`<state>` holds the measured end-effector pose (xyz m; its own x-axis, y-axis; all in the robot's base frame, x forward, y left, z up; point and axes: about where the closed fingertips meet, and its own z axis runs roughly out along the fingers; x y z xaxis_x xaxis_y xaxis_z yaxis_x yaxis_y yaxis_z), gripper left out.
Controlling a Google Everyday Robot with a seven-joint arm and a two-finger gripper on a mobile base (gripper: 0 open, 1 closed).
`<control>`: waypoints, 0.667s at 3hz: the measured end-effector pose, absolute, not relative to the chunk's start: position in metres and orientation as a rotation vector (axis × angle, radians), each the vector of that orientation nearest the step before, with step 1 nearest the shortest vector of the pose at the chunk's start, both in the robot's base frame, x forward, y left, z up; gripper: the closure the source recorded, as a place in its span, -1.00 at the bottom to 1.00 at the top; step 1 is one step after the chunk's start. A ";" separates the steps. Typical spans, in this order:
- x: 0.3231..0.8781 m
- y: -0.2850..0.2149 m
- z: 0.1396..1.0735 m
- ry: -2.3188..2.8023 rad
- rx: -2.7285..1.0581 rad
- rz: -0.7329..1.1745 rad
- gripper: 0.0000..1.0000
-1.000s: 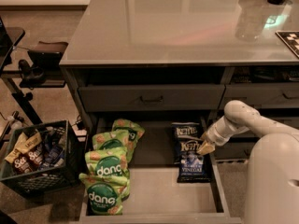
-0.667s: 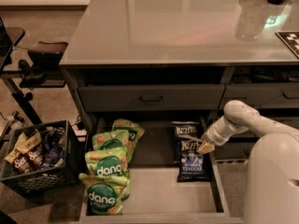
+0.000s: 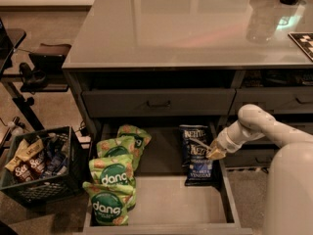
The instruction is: Pick blue chip bag from middle drawer and place on counter
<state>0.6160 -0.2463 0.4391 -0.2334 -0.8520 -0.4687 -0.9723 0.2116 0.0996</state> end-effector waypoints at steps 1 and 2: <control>0.600 -0.233 0.478 2.067 -1.741 0.586 1.00; 0.589 -0.224 0.518 1.944 -1.746 0.653 1.00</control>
Offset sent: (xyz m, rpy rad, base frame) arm -0.0393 0.0277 0.1374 0.2733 -0.1216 0.1728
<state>0.5894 -0.2245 0.5183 -0.1026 -0.7844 -0.6117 -0.9946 0.0896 0.0520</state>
